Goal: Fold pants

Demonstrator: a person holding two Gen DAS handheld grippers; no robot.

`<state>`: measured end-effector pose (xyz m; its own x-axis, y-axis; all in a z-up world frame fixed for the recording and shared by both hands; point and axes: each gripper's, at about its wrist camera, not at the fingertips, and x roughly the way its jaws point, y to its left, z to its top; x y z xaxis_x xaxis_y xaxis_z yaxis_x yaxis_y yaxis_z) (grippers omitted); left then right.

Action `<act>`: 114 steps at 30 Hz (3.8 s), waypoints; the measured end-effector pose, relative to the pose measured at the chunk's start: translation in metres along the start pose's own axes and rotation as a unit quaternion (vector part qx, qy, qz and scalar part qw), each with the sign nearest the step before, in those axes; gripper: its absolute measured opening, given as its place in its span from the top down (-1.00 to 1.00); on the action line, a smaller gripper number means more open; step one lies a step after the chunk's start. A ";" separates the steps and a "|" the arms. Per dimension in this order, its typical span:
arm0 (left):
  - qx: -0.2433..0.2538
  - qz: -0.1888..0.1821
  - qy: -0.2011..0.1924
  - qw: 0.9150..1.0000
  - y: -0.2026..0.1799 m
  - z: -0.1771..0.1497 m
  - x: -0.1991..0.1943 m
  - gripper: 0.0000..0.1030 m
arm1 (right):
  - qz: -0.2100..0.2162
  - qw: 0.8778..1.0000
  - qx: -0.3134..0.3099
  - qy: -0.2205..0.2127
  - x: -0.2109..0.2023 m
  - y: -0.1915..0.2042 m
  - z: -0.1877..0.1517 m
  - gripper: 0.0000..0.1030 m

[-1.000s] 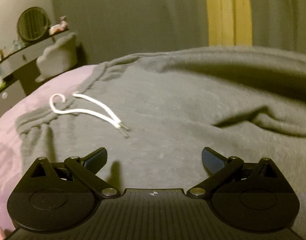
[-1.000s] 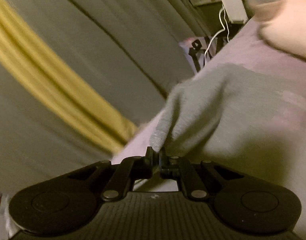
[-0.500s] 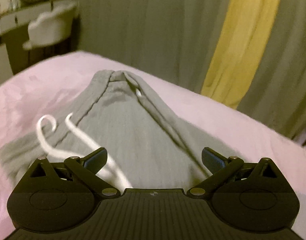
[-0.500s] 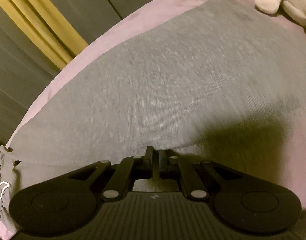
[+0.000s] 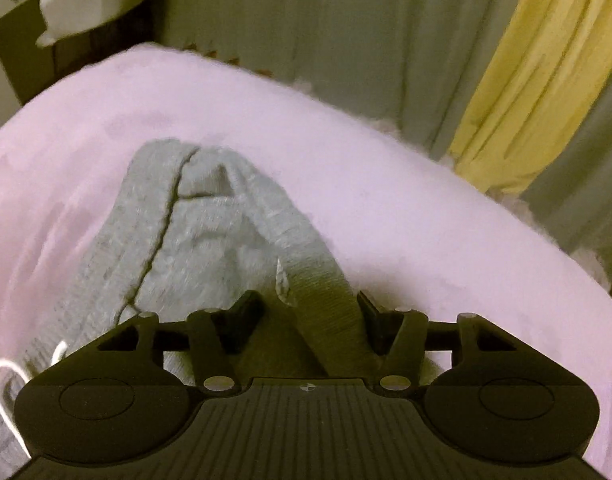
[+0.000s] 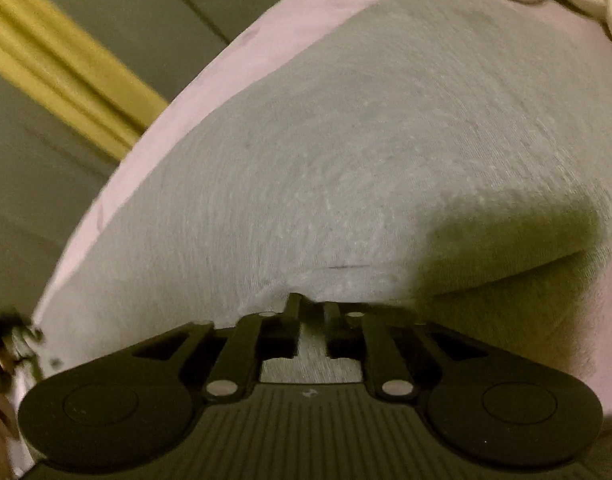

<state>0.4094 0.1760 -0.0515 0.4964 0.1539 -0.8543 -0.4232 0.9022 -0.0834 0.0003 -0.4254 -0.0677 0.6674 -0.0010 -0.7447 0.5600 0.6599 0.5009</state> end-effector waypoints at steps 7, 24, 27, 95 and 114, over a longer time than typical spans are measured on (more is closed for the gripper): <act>-0.014 -0.021 -0.026 0.999 0.014 -0.008 -0.033 0.70 | -0.009 0.999 0.034 -0.010 -0.009 -0.008 0.012 0.29; -0.050 -0.076 -0.047 0.995 0.061 -0.038 -0.087 0.72 | 0.008 0.991 0.129 -0.045 -0.020 -0.029 0.008 0.02; -0.063 -0.084 -0.040 0.994 0.065 -0.036 -0.084 0.72 | -0.009 0.994 0.100 -0.036 -0.026 -0.020 0.018 0.79; -0.179 -0.143 0.032 0.973 0.214 -0.202 -0.153 0.59 | 0.073 0.972 0.087 -0.207 -0.218 -0.079 0.042 0.91; -0.092 -0.040 -0.056 0.993 0.182 -0.203 -0.213 -0.11 | -0.153 0.983 -0.045 -0.090 -0.133 -0.118 0.014 0.57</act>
<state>0.0727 0.2254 0.0113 0.6109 0.1384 -0.7795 -0.5060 0.8255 -0.2499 -0.1471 -0.5137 -0.0215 0.5548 -0.3374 -0.7605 0.7075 0.6723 0.2179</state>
